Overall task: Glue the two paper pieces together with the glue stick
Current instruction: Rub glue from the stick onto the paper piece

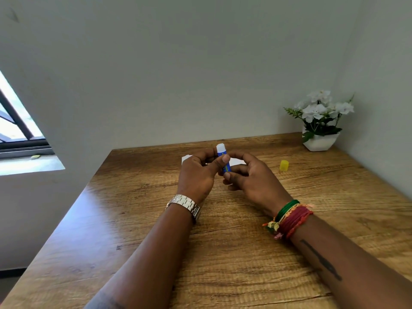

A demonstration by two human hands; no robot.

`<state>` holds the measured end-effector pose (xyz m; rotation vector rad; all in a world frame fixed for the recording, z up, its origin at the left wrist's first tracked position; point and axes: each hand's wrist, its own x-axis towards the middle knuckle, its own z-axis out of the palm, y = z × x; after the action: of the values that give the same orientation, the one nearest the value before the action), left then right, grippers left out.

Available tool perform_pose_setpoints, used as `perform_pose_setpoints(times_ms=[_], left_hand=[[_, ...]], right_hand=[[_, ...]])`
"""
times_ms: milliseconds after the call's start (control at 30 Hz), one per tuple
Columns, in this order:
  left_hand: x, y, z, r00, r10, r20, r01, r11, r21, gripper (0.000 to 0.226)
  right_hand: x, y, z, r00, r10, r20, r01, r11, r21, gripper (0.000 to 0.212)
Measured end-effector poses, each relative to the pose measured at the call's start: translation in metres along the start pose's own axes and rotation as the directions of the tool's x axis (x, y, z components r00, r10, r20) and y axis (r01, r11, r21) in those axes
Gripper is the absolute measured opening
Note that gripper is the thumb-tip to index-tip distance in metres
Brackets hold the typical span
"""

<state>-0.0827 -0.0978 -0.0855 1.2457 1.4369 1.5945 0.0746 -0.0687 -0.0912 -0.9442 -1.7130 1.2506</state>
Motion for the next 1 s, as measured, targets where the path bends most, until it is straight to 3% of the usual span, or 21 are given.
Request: perform_pose_setpoints(times_ms=[167, 267, 333, 400, 533, 700, 833, 1000], left_hand=[[-0.004, 0.004, -0.001, 0.999, -0.006, 0.053, 0.005, 0.999, 0.032, 0.016], [0.002, 0.009, -0.014, 0.995, 0.1, 0.027, -0.103, 0.975, 0.195, 0.018], [0.012, 0.008, -0.031, 0.983, 0.174, -0.062, -0.133, 0.9, 0.415, 0.016], [0.02, 0.0, -0.048, 0.976, 0.173, -0.129, -0.056, 0.782, 0.621, 0.02], [0.028, -0.018, -0.054, 0.999, -0.051, -0.016, 0.042, 0.559, 0.828, 0.04], [0.022, -0.021, -0.048, 0.993, -0.112, 0.049, 0.012, 0.486, 0.874, 0.04], [0.012, -0.016, -0.044, 0.998, -0.055, 0.031, 0.003, 0.532, 0.847, 0.026], [-0.001, -0.01, -0.049, 0.987, -0.009, 0.161, -0.138, 0.474, 0.869, 0.011]], right_hand=[[0.001, 0.001, 0.001, 0.996, -0.057, -0.062, 0.06, 0.997, 0.041, 0.044], [0.004, 0.002, -0.001, 0.995, -0.041, -0.096, 0.054, 0.99, 0.134, 0.032], [0.006, 0.002, -0.004, 0.99, -0.008, -0.142, 0.033, 0.984, 0.173, 0.028], [0.008, 0.003, -0.006, 0.985, 0.009, -0.173, 0.02, 0.986, 0.164, 0.028], [0.01, 0.005, -0.005, 0.985, 0.003, -0.173, 0.019, 0.992, 0.126, 0.025], [0.009, 0.004, -0.005, 0.985, -0.009, -0.173, 0.028, 0.994, 0.11, 0.023], [0.007, 0.002, -0.008, 0.986, -0.009, -0.168, 0.028, 0.993, 0.112, 0.018], [0.001, -0.001, -0.006, 0.996, 0.019, -0.088, -0.005, 0.987, 0.159, 0.017]])
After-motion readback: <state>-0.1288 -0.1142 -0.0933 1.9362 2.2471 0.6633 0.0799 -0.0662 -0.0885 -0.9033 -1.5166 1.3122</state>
